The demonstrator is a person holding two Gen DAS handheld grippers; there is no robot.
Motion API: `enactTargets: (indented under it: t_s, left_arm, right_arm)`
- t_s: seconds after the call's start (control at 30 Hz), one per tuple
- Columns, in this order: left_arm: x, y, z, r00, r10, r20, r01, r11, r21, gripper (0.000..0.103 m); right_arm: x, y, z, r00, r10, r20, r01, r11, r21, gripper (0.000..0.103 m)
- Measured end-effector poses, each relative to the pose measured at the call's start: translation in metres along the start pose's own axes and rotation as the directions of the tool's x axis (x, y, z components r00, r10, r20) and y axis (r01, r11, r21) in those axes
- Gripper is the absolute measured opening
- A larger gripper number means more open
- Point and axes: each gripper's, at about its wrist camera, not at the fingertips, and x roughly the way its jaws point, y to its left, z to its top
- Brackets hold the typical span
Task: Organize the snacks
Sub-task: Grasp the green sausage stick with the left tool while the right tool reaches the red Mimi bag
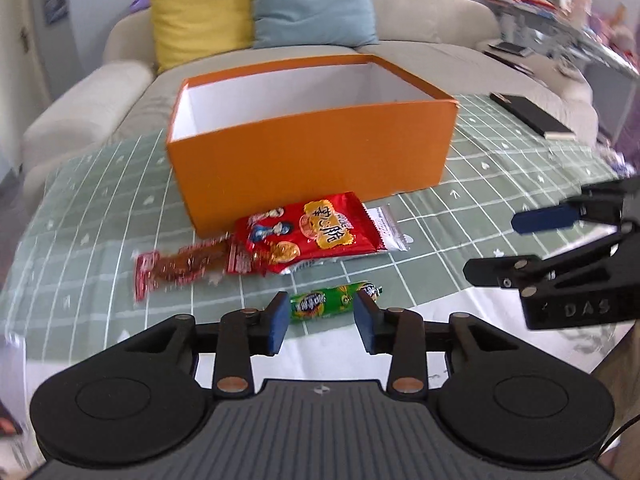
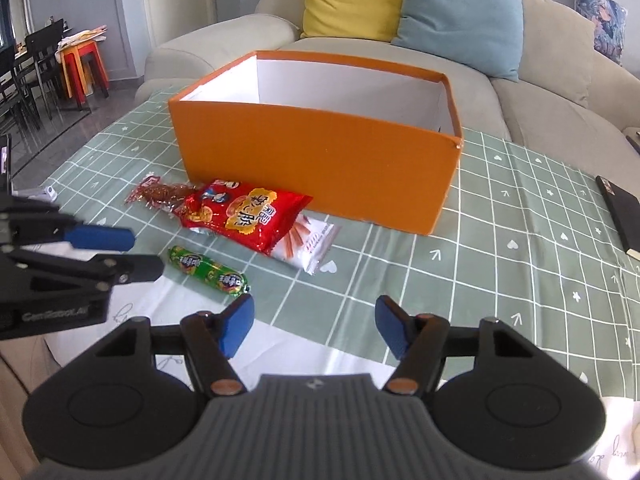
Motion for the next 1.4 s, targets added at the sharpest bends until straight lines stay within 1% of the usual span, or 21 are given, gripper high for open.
enactTargets:
  t_s: [0.03,0.1,0.13,0.17,0.27,0.4,0.5,0.6,0.7,0.77,0.8,0.83,0.87,0.93,0.97,1.03,1.13,1.17,1.2,1.27,1.4]
  left_arm:
    - [0.001,0.001,0.000,1.000,-0.016,0.005,0.015,0.999,0.032,0.045]
    - [0.005,0.004,-0.004,0.999,-0.040,0.000,0.040,0.997,0.059,0.051]
    - [0.008,0.007,-0.005,0.999,-0.054,-0.006,0.054,0.996,0.070,0.051]
    - [0.012,0.011,-0.006,0.998,-0.066,-0.013,0.067,0.994,0.086,0.052]
    - [0.024,0.016,-0.007,0.995,-0.090,-0.051,0.096,0.985,0.146,0.052]
    - [0.039,0.013,-0.004,0.989,-0.116,-0.087,0.134,0.957,0.255,0.052]
    - [0.050,0.008,0.002,0.984,-0.129,-0.123,0.164,0.923,0.349,0.052]
    - [0.061,0.005,0.008,0.972,-0.148,-0.180,0.211,0.890,0.405,0.052]
    - [0.072,0.002,0.011,0.970,-0.126,-0.206,0.206,0.878,0.431,0.052]
    - [0.079,0.003,0.013,0.965,-0.124,-0.232,0.211,0.891,0.403,0.051]
    - [0.082,0.004,0.014,0.960,-0.120,-0.252,0.211,0.902,0.376,0.042]
    - [0.085,0.006,0.015,0.954,-0.118,-0.275,0.211,0.917,0.339,0.039]
    - [0.085,0.008,0.016,0.950,-0.138,-0.279,0.220,0.932,0.289,0.031]
    - [0.087,0.013,0.015,0.941,-0.156,-0.299,0.218,0.958,0.185,0.029]
    - [0.086,0.016,0.014,0.941,-0.163,-0.296,0.207,0.970,0.125,0.026]
    - [0.084,0.022,0.011,0.940,-0.192,-0.284,0.203,0.979,0.009,0.025]
    - [0.080,0.028,0.007,0.940,-0.224,-0.257,0.194,0.971,-0.137,0.025]
    - [0.078,0.028,0.005,0.944,-0.228,-0.240,0.192,0.968,-0.162,0.030]
    - [0.078,0.028,0.005,0.950,-0.218,-0.224,0.182,0.968,-0.172,0.043]
    - [0.083,0.026,0.009,0.955,-0.207,-0.214,0.172,0.970,-0.172,0.057]
    - [0.093,0.016,0.021,0.958,-0.172,-0.229,0.140,0.979,-0.150,0.056]
  right_arm:
    - [0.000,0.000,0.000,1.000,-0.001,0.000,0.001,1.000,-0.002,0.063]
    - [0.004,0.002,0.004,1.000,-0.005,0.004,0.005,1.000,-0.004,0.059]
    - [0.006,0.004,0.006,1.000,-0.007,0.002,0.007,1.000,-0.004,0.055]
    - [0.009,0.005,0.007,1.000,-0.007,-0.002,0.007,1.000,-0.001,0.053]
    - [0.014,0.008,0.007,1.000,-0.002,-0.012,0.002,1.000,0.002,0.052]
    - [0.018,0.005,0.002,0.999,-0.001,-0.038,0.001,1.000,0.000,0.052]
    - [0.028,-0.001,0.002,0.998,0.008,-0.059,-0.006,0.999,0.040,0.052]
    - [0.037,-0.003,0.005,0.998,0.011,-0.068,-0.007,0.999,0.054,0.052]
    - [0.040,-0.002,0.006,0.997,0.021,-0.073,-0.017,0.999,0.051,0.052]
    - [0.042,-0.002,0.004,0.997,0.021,-0.077,-0.018,0.999,0.047,0.052]
    - [0.043,-0.002,0.003,0.997,0.020,-0.081,-0.016,0.999,0.047,0.052]
    - [0.044,-0.003,0.003,0.996,0.018,-0.085,-0.014,0.999,0.049,0.052]
    - [0.045,-0.003,0.002,0.996,0.018,-0.089,-0.013,0.999,0.051,0.052]
    - [0.046,-0.004,0.001,0.995,0.020,-0.094,-0.015,0.998,0.054,0.052]
    - [0.046,-0.004,0.001,0.995,0.023,-0.094,-0.018,0.999,0.051,0.052]
    - [0.045,-0.001,0.002,0.995,0.023,-0.095,-0.020,0.999,0.032,0.052]
    - [0.042,0.002,0.005,0.996,0.039,-0.080,-0.040,0.999,-0.012,0.052]
    - [0.042,0.004,0.006,0.996,0.049,-0.075,-0.051,0.998,-0.031,0.052]
    - [0.042,0.005,0.007,0.996,0.061,-0.070,-0.064,0.997,-0.048,0.052]
    - [0.043,0.008,0.007,0.995,0.085,-0.058,-0.090,0.993,-0.081,0.052]
    - [0.044,0.011,0.008,0.996,0.062,-0.063,-0.070,0.988,-0.135,0.052]
